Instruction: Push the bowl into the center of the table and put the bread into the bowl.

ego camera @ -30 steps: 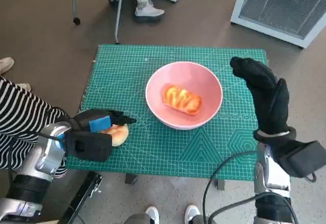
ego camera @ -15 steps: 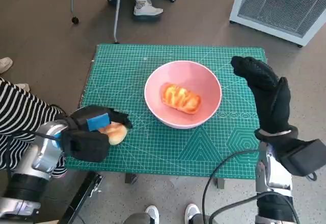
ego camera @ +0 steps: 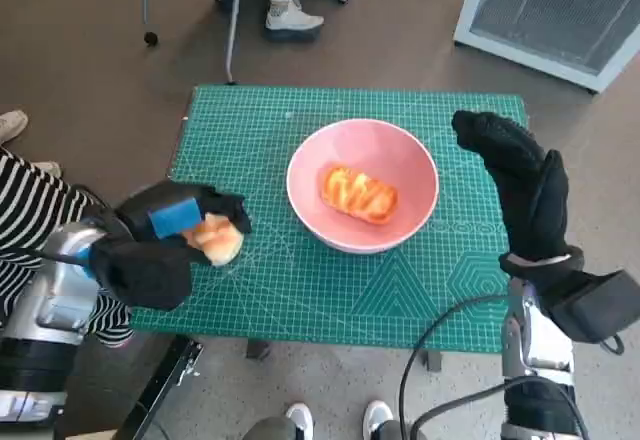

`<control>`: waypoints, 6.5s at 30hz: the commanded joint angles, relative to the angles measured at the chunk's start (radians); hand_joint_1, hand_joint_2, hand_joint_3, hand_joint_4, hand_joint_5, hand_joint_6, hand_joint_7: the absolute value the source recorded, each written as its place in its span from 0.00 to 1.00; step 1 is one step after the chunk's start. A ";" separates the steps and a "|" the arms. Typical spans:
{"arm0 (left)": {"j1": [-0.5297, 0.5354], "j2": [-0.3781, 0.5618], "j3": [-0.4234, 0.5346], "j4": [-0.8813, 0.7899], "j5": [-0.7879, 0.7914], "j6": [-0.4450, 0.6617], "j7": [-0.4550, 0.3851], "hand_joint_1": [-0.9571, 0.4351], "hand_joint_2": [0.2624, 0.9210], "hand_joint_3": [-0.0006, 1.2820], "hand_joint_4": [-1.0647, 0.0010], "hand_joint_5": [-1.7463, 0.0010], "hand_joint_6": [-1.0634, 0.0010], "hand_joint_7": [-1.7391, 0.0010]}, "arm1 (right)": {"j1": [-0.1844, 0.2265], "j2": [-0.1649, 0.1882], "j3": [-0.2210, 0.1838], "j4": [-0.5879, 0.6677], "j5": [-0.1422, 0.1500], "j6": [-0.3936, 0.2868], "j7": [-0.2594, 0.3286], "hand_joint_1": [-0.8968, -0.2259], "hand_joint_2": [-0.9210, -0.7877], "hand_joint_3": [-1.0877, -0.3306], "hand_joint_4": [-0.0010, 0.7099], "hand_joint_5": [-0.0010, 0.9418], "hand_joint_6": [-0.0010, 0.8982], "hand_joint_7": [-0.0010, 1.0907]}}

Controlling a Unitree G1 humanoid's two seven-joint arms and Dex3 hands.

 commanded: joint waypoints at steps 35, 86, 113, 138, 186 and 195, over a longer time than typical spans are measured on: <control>-0.541 -0.418 -0.254 0.446 0.126 0.018 0.111 0.64 1.00 0.15 0.46 0.35 0.56 0.23 | 0.026 0.003 -0.023 -0.013 0.018 0.010 0.003 0.11 0.00 0.42 0.36 0.02 0.03 0.55; -0.301 -0.515 0.215 0.234 -0.463 0.000 0.052 0.39 0.89 0.05 0.92 0.99 0.81 0.95 | -0.043 -0.020 -0.019 -0.128 -0.084 0.064 -0.145 0.17 0.00 0.36 0.33 0.00 0.05 0.52; -0.185 -0.635 0.225 0.136 -0.617 -0.071 0.064 0.22 1.00 0.29 0.89 0.98 1.00 0.66 | -0.196 0.017 0.028 -0.034 -0.141 0.088 -0.232 0.11 0.00 0.42 0.31 0.00 0.07 0.51; -0.203 -0.629 0.233 0.132 -0.642 -0.046 0.069 0.21 1.00 0.28 0.91 0.98 1.00 0.70 | -0.192 0.007 0.026 -0.054 -0.131 0.117 -0.224 0.12 0.00 0.42 0.31 0.00 0.08 0.50; -0.128 -0.631 0.164 -0.015 -0.619 0.012 0.065 0.22 1.00 0.27 0.92 0.97 1.00 0.69 | -0.071 -0.008 0.004 -0.208 -0.080 0.200 -0.208 0.12 0.00 0.43 0.30 0.00 0.11 0.50; -0.121 -0.632 0.161 -0.018 -0.624 0.010 0.070 0.21 1.00 0.27 0.92 0.96 1.00 0.69 | -0.063 -0.006 0.001 -0.213 -0.080 0.198 -0.205 0.11 0.00 0.45 0.31 0.00 0.13 0.50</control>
